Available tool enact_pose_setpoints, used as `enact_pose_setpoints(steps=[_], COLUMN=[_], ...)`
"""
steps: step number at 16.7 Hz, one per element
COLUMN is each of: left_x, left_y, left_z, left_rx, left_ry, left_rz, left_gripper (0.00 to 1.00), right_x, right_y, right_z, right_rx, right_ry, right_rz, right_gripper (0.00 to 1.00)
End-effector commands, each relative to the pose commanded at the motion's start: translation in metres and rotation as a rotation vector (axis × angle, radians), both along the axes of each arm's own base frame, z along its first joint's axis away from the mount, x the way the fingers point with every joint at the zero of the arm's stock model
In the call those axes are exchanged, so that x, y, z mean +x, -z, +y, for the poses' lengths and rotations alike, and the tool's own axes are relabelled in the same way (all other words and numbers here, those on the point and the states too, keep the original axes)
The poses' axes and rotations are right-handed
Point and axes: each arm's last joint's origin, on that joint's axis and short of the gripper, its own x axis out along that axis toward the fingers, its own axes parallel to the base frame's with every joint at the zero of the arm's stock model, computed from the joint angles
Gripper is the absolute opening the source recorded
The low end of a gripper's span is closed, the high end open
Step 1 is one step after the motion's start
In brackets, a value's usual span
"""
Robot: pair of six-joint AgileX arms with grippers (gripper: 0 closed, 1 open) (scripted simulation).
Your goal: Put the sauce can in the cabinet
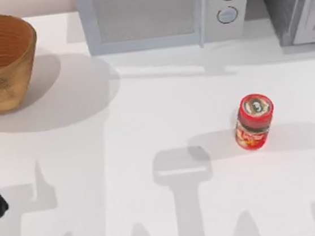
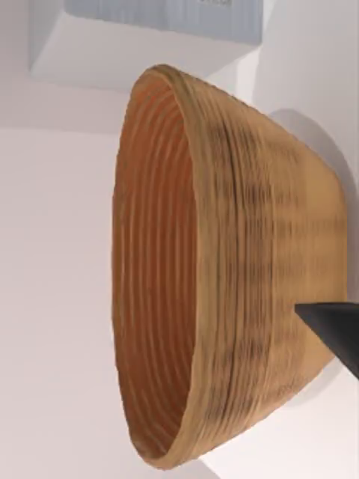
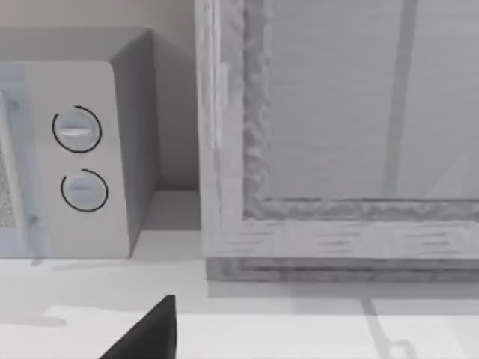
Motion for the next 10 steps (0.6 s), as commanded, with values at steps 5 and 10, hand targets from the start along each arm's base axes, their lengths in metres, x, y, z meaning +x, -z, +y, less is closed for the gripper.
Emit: enact_pose_setpoints(steps=[5,10], left_x=[0.000,0.000], left_y=[0.000,0.000], left_z=[0.000,0.000], left_rx=[0.000,0.000], left_ry=[0.000,0.000], left_rz=[0.000,0.000], left_gripper=[1.00,1.00], right_x=[0.002,0.018], right_y=[-0.006,-0.034], right_z=[0.001,0.005], right_rx=[0.008,0.030], right_ry=[-0.033,-0.208], right_rz=[-0.002,-0.001], right_gripper=[1.00,1.00])
